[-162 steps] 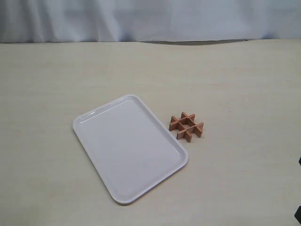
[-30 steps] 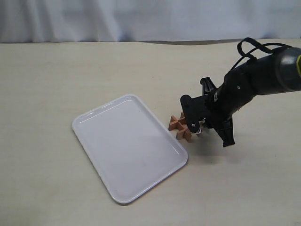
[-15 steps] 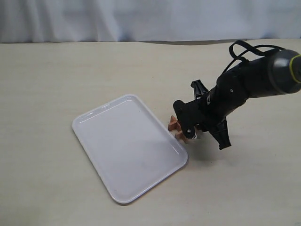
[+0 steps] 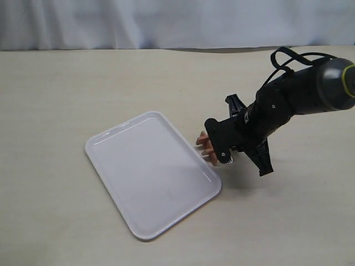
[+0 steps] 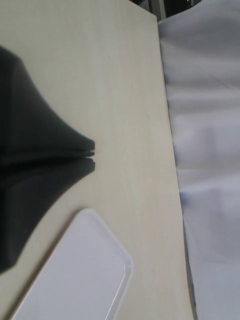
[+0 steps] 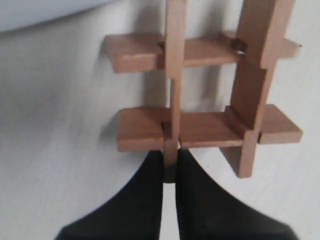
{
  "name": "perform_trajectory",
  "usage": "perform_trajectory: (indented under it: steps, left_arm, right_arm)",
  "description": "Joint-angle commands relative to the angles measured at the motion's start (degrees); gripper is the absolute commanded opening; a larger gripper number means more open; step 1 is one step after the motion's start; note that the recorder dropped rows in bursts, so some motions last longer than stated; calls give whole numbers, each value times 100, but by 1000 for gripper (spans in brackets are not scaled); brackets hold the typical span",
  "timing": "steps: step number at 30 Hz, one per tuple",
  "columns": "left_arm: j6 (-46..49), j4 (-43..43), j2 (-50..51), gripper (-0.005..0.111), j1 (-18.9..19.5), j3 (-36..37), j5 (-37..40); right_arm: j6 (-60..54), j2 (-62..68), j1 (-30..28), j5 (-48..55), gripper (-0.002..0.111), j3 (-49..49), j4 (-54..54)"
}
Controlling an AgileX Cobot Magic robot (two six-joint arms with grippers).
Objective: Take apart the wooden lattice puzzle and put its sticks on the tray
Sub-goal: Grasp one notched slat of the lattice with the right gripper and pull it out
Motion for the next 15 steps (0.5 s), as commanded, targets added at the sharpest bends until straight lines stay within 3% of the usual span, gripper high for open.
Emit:
perform_trajectory:
  steps: [1,15]
  left_arm:
    - [2,-1,-12,0,-47,10,-98]
    - [2,-1,-12,0,-47,10,-98]
  right_arm:
    - [-58,-92,8,76,5,-13,19]
    - [172,-995,8,949,5,-13,19]
